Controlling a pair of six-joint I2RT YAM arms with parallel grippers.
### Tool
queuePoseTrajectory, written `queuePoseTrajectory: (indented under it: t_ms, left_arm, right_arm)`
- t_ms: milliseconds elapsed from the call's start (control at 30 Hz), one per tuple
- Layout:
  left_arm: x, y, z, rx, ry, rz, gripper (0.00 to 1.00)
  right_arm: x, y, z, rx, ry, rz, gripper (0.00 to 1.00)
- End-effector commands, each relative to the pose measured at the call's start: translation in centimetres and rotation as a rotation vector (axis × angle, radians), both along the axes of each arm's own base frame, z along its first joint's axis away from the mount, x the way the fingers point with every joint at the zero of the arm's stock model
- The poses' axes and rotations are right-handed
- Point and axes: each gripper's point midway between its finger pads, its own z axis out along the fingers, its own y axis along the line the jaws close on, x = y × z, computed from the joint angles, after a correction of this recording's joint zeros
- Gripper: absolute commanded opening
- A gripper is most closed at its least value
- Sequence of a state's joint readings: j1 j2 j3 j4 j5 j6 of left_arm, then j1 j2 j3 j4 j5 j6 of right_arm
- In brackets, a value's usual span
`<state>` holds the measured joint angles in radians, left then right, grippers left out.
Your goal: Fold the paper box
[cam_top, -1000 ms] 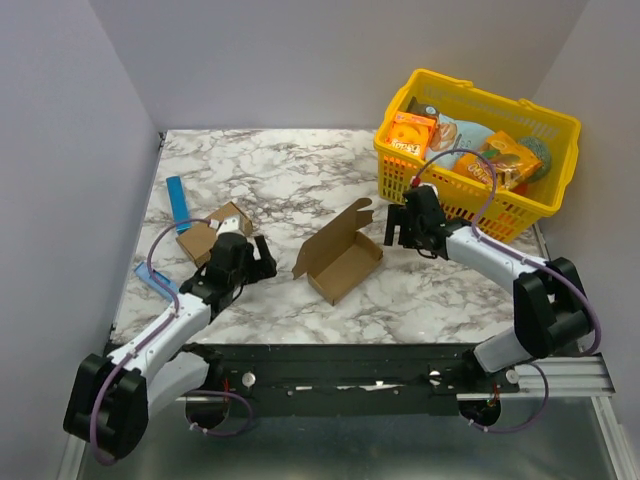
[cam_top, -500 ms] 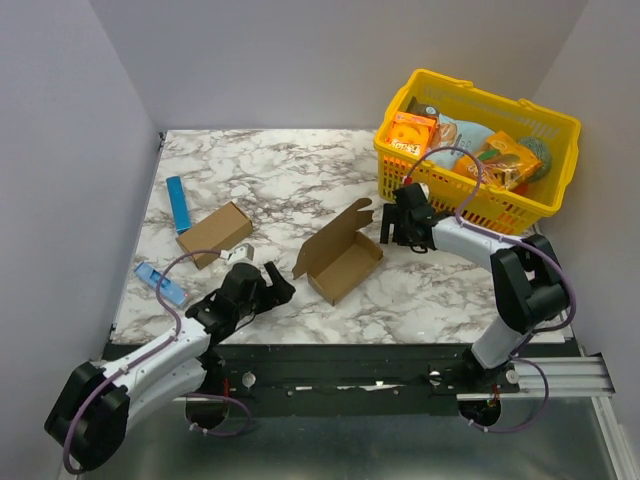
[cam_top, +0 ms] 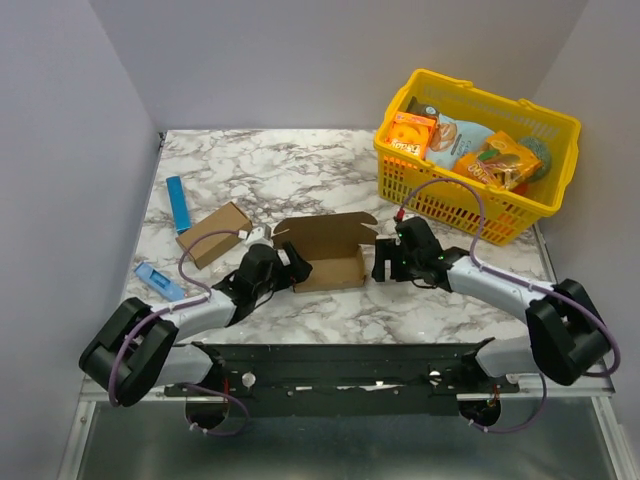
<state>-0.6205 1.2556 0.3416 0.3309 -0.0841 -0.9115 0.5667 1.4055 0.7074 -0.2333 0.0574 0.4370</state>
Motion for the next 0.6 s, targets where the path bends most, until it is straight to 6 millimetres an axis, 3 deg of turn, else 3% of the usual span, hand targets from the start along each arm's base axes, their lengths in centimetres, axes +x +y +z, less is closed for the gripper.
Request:
queuePoseTrajectory:
  t_ms: [0, 133, 200, 333, 567]
  left_arm:
    - [0.6, 3.5, -1.3, 0.135, 0.002, 0.033, 0.96]
    - [0.6, 4.9, 0.7, 0.150, -0.067, 0.018, 0.98]
    - [0.0, 5.5, 0.5, 0.181, -0.085, -0.022, 0.99]
    - [-0.2, 4.9, 2.6, 0.097, -0.210, -0.089, 0.97]
    - [1.8, 4.5, 5.9, 0.168, -0.339, -0.156, 0.97]
  right_arm:
    - [-1.6, 0.0, 1.3, 0.068, -0.031, 0.027, 0.89]
    - [-1.4, -0.4, 4.5, 0.080, -0.148, 0.064, 0.89]
    - [-0.9, -0.5, 5.9, 0.072, -0.207, 0.098, 0.90]
    - [0.6, 0.1, 9.1, 0.075, -0.323, 0.164, 0.92]
    - [3.1, 2.0, 10.9, 0.074, -0.400, 0.242, 0.91]
